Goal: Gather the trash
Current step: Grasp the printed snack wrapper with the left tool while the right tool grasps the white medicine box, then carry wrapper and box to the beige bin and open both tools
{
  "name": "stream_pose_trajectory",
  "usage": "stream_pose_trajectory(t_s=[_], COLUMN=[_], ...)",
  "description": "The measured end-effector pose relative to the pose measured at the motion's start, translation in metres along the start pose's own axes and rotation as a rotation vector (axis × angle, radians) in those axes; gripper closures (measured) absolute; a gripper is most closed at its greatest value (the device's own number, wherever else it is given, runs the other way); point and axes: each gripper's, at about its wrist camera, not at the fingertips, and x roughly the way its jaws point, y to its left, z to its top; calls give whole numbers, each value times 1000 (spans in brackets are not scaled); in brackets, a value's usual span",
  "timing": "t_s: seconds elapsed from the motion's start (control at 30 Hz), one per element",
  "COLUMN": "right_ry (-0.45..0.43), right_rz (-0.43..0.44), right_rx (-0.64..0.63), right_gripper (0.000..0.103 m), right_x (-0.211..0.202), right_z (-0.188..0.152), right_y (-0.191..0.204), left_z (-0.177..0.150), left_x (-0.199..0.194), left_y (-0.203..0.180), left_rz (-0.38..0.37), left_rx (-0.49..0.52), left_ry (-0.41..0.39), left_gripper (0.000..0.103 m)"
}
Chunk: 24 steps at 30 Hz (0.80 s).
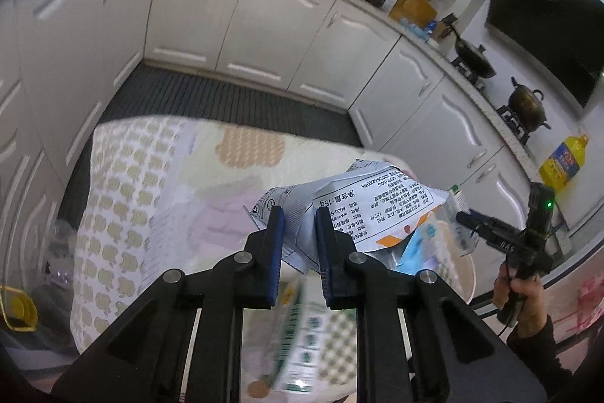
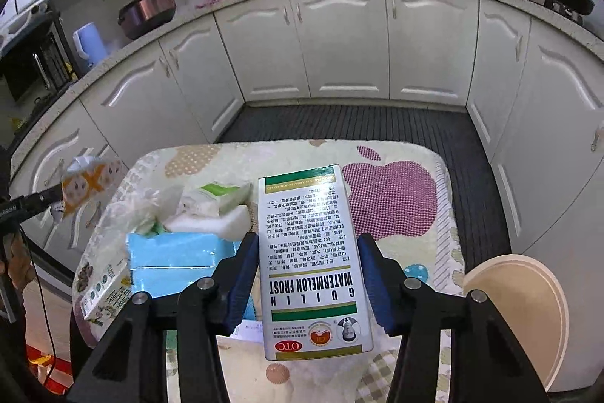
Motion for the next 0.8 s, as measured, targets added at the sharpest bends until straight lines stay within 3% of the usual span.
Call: stream_pose_trajectory(t_s=[0.27, 0.57, 0.8], right_ry=[-37, -46, -2], right_rz=[-49, -208, -330], right_rx=[21, 159, 251], right_gripper=[52, 52, 52], right_x=[-38, -81, -94], right_z=[-9, -42, -77], right_y=[-27, -112, -171], left_z=[5, -11, -36], left_x=[14, 86, 157], left_y=[-76, -191, -281], left_rz=[-75, -175, -203], left_rx=[90, 214, 281], left_ry=[8, 126, 232], left_gripper=[89, 89, 89])
